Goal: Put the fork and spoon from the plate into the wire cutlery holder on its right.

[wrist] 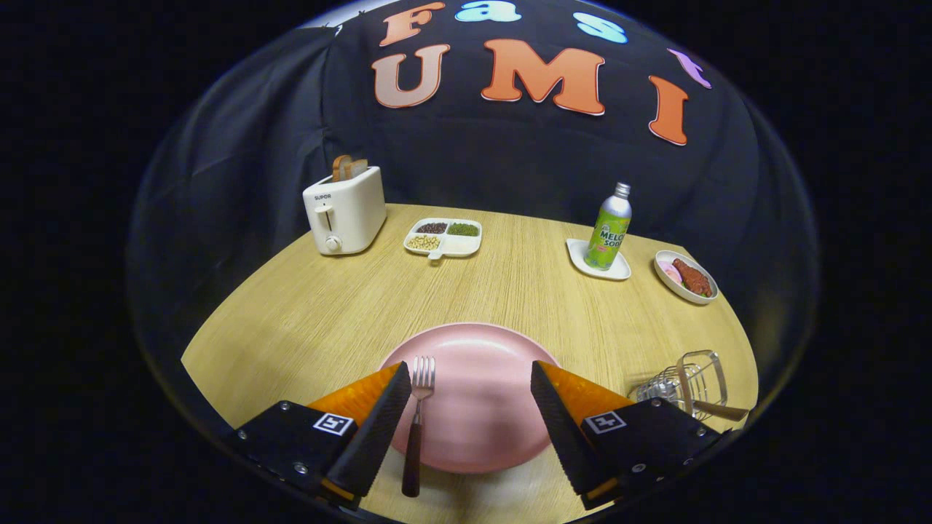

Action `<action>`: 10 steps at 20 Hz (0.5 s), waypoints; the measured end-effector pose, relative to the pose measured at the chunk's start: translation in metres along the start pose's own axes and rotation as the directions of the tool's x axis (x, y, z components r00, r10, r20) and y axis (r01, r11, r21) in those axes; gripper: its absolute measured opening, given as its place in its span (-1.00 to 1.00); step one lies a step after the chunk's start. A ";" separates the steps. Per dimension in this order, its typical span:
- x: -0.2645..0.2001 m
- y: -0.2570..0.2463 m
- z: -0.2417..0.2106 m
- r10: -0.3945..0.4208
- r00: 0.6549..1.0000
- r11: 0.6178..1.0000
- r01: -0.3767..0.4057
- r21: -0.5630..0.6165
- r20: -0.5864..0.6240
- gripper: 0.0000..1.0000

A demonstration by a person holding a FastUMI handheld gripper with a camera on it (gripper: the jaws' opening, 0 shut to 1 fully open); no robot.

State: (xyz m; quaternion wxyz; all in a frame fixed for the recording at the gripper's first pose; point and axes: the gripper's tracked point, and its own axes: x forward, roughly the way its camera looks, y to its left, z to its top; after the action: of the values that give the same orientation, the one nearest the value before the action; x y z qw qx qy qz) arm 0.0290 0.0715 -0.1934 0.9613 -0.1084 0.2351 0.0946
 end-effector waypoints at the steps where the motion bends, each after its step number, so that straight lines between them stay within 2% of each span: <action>1: 0.004 0.005 -0.007 0.008 1.000 1.000 -0.008 0.000 -0.015 0.98; 5: 0.016 0.013 -0.032 0.006 0.997 1.000 -0.008 -0.025 -0.070 0.98; 7: 0.021 0.016 -0.044 0.011 0.995 1.000 -0.013 -0.018 -0.102 0.91; 10: 0.025 0.023 -0.055 0.033 0.990 0.999 -0.033 -0.003 -0.135 0.62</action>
State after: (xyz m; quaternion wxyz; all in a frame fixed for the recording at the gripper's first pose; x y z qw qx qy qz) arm 0.0216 0.0823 -0.2569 0.9412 -0.1131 0.3012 0.1035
